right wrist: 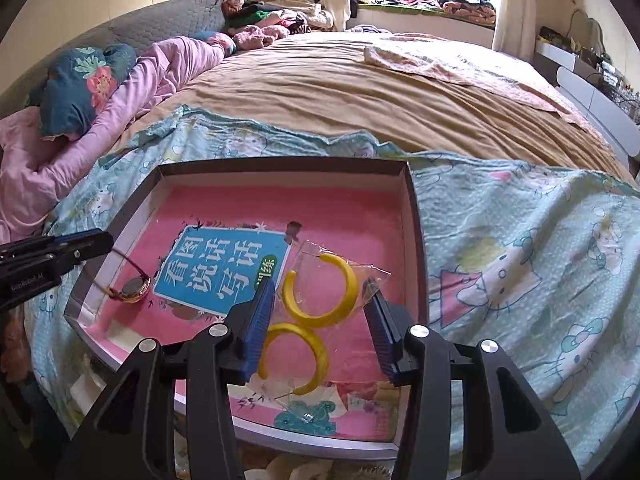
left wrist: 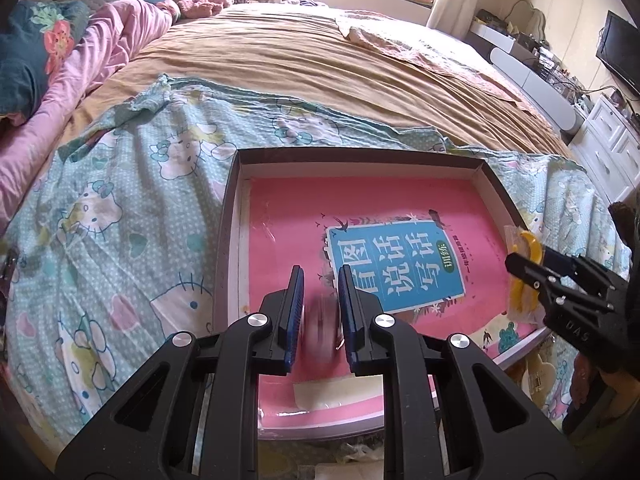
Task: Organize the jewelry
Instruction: 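Open the left tool dropping the watch while the right tool releases the earrings into the tray, then pull both tools back from the tray toward the remaining jewelry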
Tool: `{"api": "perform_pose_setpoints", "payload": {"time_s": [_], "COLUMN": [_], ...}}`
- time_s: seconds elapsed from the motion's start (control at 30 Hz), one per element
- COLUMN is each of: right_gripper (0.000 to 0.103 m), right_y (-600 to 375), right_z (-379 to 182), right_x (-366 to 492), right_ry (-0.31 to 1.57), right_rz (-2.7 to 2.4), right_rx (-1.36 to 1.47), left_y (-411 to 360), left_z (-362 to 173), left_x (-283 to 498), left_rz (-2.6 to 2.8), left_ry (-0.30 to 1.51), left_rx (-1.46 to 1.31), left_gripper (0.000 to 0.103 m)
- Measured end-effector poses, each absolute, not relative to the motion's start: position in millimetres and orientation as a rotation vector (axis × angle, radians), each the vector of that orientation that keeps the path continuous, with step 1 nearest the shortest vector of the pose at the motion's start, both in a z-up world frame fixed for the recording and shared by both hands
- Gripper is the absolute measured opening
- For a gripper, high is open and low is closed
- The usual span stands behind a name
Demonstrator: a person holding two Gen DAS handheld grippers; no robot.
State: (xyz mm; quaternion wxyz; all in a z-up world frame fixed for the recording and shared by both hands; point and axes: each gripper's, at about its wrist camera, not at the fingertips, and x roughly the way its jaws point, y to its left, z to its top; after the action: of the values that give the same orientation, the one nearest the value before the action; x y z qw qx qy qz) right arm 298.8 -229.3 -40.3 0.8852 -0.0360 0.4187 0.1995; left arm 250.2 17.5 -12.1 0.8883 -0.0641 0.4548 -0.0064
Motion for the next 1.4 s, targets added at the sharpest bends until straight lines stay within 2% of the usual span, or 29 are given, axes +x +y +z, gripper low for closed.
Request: {"api": "perform_pose_setpoints", "payload": {"time_s": [0.07, 0.13, 0.17, 0.2, 0.33, 0.4, 0.53, 0.6, 0.67, 0.7, 0.77, 0.87, 1.4], "right_gripper": [0.048, 0.056, 0.062, 0.065, 0.070, 0.072, 0.081, 0.083, 0.084, 0.084, 0.084, 0.084, 0.084], "right_y": [-230, -231, -232, -234, -242, -246, -257, -262, -265, -267, -271, -276, -276], "right_z": [-43, -43, -42, -41, -32, -27, -14, -7, 0, 3, 11, 20, 46], "right_x": [298, 297, 297, 296, 290, 287, 278, 274, 271, 269, 267, 262, 233], "right_ry": [0.878, 0.878, 0.875, 0.869, 0.852, 0.839, 0.810, 0.794, 0.779, 0.773, 0.757, 0.736, 0.684], "right_rz": [0.415, 0.412, 0.409, 0.407, 0.401, 0.398, 0.390, 0.388, 0.384, 0.382, 0.380, 0.376, 0.375], "right_rx": [-0.070, -0.064, -0.062, -0.057, -0.035, -0.025, 0.004, 0.014, 0.023, 0.027, 0.034, 0.039, 0.024], "left_y": [18, 20, 21, 22, 26, 29, 36, 41, 45, 46, 51, 57, 72], "left_z": [-10, -7, -6, -5, 0, 3, 11, 17, 23, 26, 33, 41, 63], "left_x": [251, 250, 251, 250, 249, 247, 242, 239, 234, 231, 226, 218, 176], "left_rz": [-0.009, -0.007, -0.005, -0.003, 0.007, 0.013, 0.024, 0.036, 0.049, 0.055, 0.068, 0.087, 0.101], "left_ry": [0.938, 0.932, 0.929, 0.927, 0.919, 0.911, 0.896, 0.879, 0.860, 0.852, 0.830, 0.802, 0.732], "left_rx": [-0.134, -0.141, -0.143, -0.143, -0.154, -0.166, -0.193, -0.205, -0.211, -0.214, -0.223, -0.239, -0.241], "left_gripper": [0.011, 0.011, 0.015, 0.022, 0.026, 0.037, 0.048, 0.064, 0.068, 0.076, 0.085, 0.092, 0.093]}}
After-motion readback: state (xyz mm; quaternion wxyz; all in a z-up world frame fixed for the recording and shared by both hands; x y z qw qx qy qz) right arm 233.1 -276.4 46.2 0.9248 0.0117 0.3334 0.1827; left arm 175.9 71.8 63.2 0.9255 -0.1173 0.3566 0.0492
